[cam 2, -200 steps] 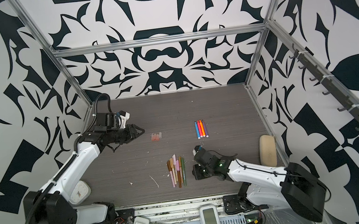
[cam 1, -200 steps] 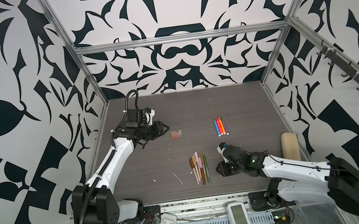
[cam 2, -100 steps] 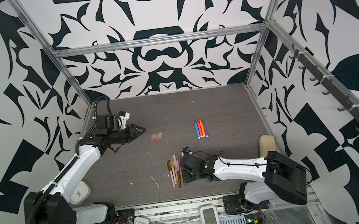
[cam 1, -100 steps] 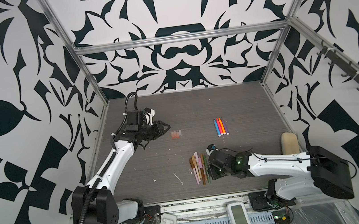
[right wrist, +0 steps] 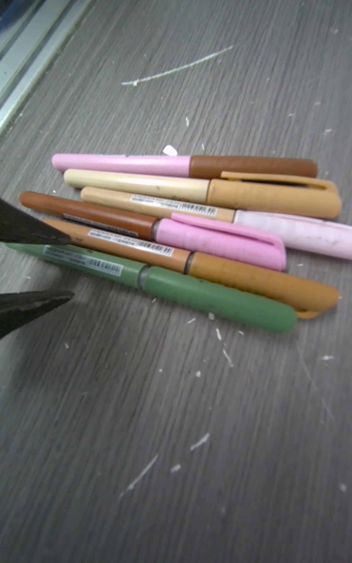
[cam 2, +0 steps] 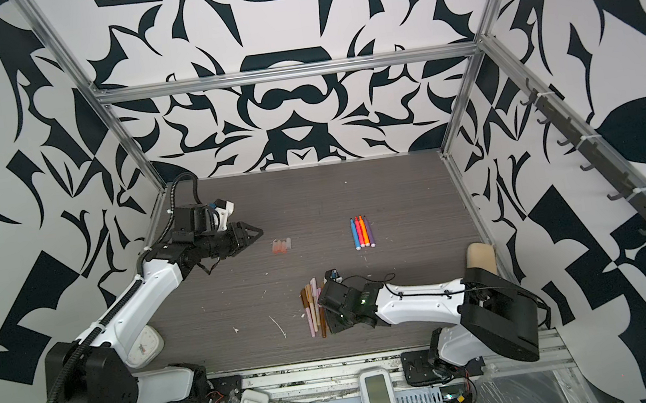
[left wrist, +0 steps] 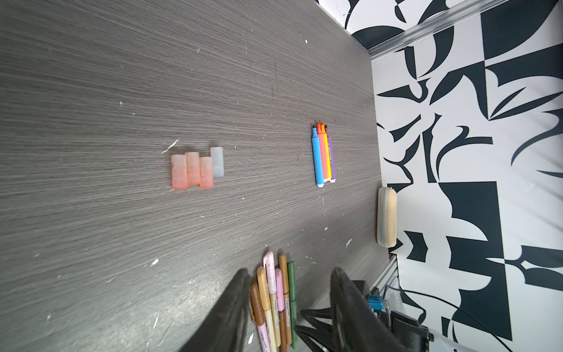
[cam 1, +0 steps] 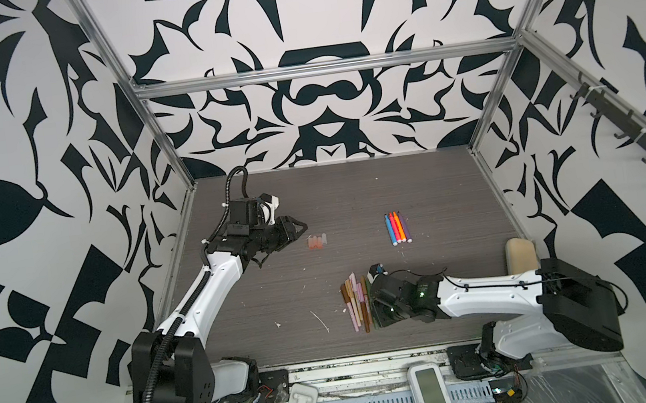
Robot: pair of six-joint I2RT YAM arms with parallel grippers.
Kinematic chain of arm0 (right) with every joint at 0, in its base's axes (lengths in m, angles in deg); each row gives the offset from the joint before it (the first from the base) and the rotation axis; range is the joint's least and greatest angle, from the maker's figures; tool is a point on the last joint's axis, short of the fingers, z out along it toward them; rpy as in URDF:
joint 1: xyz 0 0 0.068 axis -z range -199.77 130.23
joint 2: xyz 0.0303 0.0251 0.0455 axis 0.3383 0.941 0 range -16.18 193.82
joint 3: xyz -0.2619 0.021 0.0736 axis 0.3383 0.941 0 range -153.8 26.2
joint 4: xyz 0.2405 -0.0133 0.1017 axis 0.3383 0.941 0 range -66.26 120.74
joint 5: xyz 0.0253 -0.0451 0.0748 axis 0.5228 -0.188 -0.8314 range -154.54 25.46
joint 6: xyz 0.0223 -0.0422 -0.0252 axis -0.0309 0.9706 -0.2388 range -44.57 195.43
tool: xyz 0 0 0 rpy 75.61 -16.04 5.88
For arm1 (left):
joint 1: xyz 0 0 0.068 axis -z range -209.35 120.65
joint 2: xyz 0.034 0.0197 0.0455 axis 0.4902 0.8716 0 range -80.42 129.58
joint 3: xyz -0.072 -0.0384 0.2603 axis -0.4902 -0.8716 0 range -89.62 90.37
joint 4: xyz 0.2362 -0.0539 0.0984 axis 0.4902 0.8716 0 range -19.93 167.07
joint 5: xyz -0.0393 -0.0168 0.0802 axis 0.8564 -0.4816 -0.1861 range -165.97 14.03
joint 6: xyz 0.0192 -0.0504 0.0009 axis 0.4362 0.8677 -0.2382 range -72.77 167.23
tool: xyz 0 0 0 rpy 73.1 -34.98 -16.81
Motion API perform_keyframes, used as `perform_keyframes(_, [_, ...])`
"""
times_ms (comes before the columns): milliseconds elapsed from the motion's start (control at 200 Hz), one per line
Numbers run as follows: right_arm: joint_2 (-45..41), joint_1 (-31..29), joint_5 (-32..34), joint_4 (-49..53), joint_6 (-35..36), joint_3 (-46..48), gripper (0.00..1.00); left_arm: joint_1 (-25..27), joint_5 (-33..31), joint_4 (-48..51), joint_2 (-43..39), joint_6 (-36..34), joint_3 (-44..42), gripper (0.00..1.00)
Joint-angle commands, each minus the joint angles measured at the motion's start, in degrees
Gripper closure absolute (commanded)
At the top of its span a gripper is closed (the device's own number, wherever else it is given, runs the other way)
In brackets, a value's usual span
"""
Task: Open the pen caps
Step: 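Lower the right gripper onto the green pen beside the bundle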
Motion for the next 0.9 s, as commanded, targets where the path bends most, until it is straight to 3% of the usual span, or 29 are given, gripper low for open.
perform_keyframes(0, [0.3,-0.6,3.7,3.9,-1.8,-2.9,0.72,0.0,1.0,-1.1,0.4,1.0,-1.2,0.53])
perform_keyframes(110, [-2.5,-0.6,12.2,11.1,-5.9,-2.7,0.73,0.0,1.3,-1.2,0.4,1.1,-1.5,0.53])
perform_keyframes(205, [-6.6,-0.7,14.9,12.8,-7.1,-1.2,0.73,0.1,1.2,-1.3,0.3,1.1,-1.9,0.53])
perform_keyframes(520, [-7.1,-0.7,10.9,9.8,-4.5,-0.2,0.7,0.1,2.0,-3.1,1.7,2.4,-1.5,0.53])
perform_keyframes(725, [-5.5,-0.7,13.5,15.2,-7.1,-0.6,0.7,0.1,2.2,-3.1,1.7,2.5,-1.5,0.53])
perform_keyframes(895, [-6.0,-0.6,10.6,11.5,-6.6,1.0,0.71,0.1,2.2,-3.2,2.1,2.5,-1.4,0.53])
